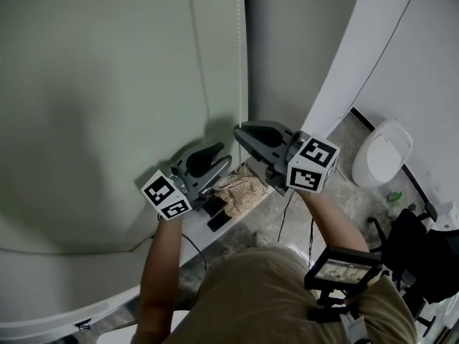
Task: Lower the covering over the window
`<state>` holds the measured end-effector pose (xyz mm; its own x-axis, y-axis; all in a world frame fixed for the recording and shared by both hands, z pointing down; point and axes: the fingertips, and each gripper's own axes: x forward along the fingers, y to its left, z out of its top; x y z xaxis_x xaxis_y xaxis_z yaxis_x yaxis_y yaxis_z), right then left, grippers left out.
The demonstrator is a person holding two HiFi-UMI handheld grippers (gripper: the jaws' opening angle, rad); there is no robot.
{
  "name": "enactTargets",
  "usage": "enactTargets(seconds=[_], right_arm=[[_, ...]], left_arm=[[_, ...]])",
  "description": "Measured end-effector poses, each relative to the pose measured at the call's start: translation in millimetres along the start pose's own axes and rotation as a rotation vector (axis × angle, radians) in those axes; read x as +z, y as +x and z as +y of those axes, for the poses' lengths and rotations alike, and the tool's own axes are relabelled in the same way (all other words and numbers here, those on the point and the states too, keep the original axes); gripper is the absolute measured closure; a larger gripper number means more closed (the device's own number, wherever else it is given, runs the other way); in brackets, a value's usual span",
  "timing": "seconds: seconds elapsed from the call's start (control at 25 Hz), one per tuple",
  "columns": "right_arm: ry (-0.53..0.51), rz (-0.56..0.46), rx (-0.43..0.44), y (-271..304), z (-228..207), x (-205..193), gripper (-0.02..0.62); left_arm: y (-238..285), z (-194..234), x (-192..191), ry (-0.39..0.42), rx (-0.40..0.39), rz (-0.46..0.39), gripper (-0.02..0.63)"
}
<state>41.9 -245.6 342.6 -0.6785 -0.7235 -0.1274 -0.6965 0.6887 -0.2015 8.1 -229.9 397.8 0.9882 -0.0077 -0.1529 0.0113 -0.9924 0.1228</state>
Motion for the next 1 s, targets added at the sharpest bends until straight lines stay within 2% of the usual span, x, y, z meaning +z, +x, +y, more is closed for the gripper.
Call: enactTargets(seconds=[0.08,0.2,0.36,0.52,0.56,0.6,0.72,0.76,0.8,0.84,0.92,1.0], right_arm=[[-0.009,0.007,-0.004,-1,-3,-2,0.588],[-0.045,0.074,0.000,5,-1,-18,0.588],[-0.017,0.177,0.038,11,8,-67,0.588],[0.059,0.247,0.061,10,11,-116,0.588],[0.078,0.249,0.061,8,10,-121,0.588],[0.089,0.249,0.064,7,9,-123,0.588],[0.082,0.259,0.096,8,15,-119,0.588],[0.073,0.263,0.100,8,16,-118,0.588],[0.063,0.267,0.092,8,16,-118,0.588],[0.056,0.271,0.078,8,14,-118,0.588],[0.062,0.269,0.061,7,9,-118,0.588],[0.077,0.262,0.066,7,7,-118,0.588]], left_arm=[[-1,4,22,-0.010,0.009,-0.056,0.471],[2,14,57,-0.013,0.029,-0.131,0.471],[13,19,85,0.049,0.043,-0.144,0.471],[27,22,86,0.124,0.056,-0.070,0.472],[29,23,83,0.133,0.064,-0.054,0.501],[29,25,78,0.141,0.073,-0.035,0.579],[31,27,38,0.209,0.084,0.111,0.592],[32,27,19,0.218,0.084,0.160,0.592],[30,27,6,0.193,0.085,0.170,0.592],[26,27,2,0.141,0.088,0.132,0.592],[10,31,18,0.035,0.091,-0.028,0.592],[-1,31,41,0.001,0.070,-0.133,0.550]])
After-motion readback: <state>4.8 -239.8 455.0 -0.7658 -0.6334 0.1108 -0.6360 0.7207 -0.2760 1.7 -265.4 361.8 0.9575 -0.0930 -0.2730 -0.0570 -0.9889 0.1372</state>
